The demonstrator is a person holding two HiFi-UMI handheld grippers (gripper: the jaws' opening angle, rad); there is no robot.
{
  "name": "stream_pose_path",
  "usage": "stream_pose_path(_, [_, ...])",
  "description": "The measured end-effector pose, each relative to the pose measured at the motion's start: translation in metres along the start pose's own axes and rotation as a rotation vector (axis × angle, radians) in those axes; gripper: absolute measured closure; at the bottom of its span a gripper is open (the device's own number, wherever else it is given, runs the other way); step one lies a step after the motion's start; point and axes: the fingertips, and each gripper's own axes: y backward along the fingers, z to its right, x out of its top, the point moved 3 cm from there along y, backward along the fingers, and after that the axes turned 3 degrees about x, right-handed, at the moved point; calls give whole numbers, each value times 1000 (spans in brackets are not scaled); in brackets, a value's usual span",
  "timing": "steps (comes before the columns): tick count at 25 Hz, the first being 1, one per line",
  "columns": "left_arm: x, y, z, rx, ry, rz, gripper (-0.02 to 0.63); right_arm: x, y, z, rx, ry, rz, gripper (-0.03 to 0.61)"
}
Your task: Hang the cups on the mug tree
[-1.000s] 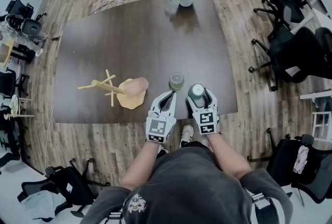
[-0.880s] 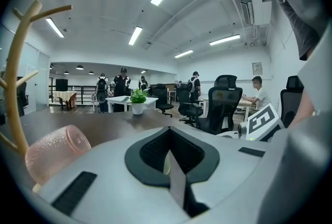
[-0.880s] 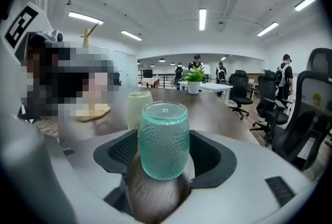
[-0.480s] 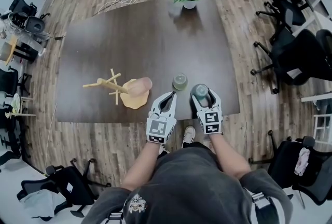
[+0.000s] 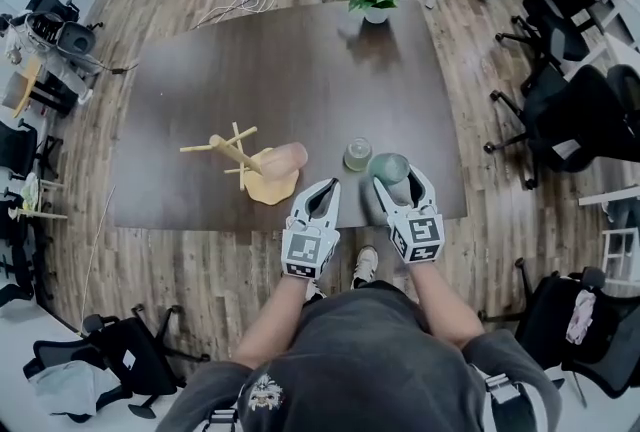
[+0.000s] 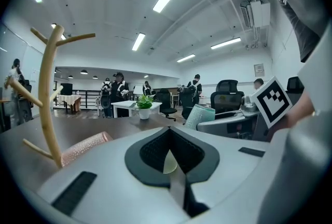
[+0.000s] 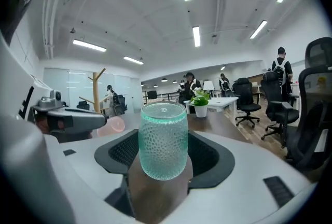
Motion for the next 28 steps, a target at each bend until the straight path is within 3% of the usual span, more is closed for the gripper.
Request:
stream_pose_path(18, [27,77,-64,136,-17,81,607,121,-29,-110,293,-139,267,265])
stream_pose_path(28, [23,104,-82,171,-19,76,607,175,-48,-153,420,-224,372,265])
